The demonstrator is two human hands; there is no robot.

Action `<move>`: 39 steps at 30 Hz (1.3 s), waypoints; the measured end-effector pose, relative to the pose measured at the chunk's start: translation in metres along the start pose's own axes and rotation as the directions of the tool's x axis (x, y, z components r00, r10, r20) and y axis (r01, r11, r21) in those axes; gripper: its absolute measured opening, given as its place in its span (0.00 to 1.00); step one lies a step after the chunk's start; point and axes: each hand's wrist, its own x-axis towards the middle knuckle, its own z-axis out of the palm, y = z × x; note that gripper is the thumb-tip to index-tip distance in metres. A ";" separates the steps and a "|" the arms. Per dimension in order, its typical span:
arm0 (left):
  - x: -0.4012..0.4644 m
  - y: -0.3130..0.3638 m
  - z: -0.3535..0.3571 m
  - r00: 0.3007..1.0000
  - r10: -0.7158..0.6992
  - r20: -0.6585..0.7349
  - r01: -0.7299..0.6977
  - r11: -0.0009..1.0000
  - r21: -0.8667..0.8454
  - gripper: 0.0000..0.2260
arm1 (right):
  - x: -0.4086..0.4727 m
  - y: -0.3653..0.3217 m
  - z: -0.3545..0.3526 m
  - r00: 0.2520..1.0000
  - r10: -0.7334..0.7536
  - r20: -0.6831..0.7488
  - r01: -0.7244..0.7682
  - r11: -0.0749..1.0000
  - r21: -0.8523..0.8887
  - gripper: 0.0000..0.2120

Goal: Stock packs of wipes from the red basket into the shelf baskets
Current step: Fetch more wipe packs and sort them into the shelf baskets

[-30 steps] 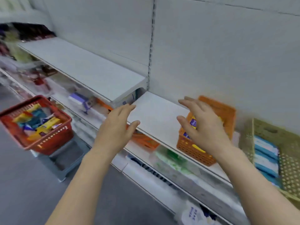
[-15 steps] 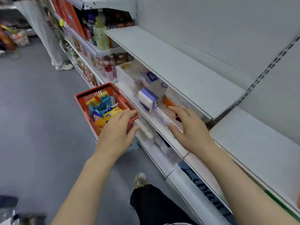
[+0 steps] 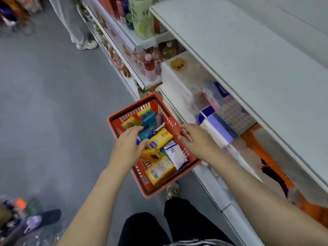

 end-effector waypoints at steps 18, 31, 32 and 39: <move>0.157 -0.153 0.096 0.773 0.008 0.634 0.026 0.999 -0.044 0.25 | 0.122 0.008 0.236 0.769 0.538 0.345 -0.576 0.818 0.009 0.24; 0.191 -0.149 0.100 0.518 0.156 0.841 0.293 0.891 -0.346 0.17 | 0.117 -0.018 0.187 0.729 0.656 0.195 -0.444 0.238 0.864 0.07; 0.193 -0.151 0.099 0.546 0.132 0.828 0.323 0.878 -0.353 0.13 | 0.123 -0.020 0.190 0.692 0.704 0.159 -0.429 0.224 0.875 0.06; 0.211 -0.188 0.094 0.773 -0.189 0.605 0.466 0.817 -0.340 0.20 | 0.173 0.005 0.240 0.346 0.922 0.174 -0.783 0.181 0.596 0.31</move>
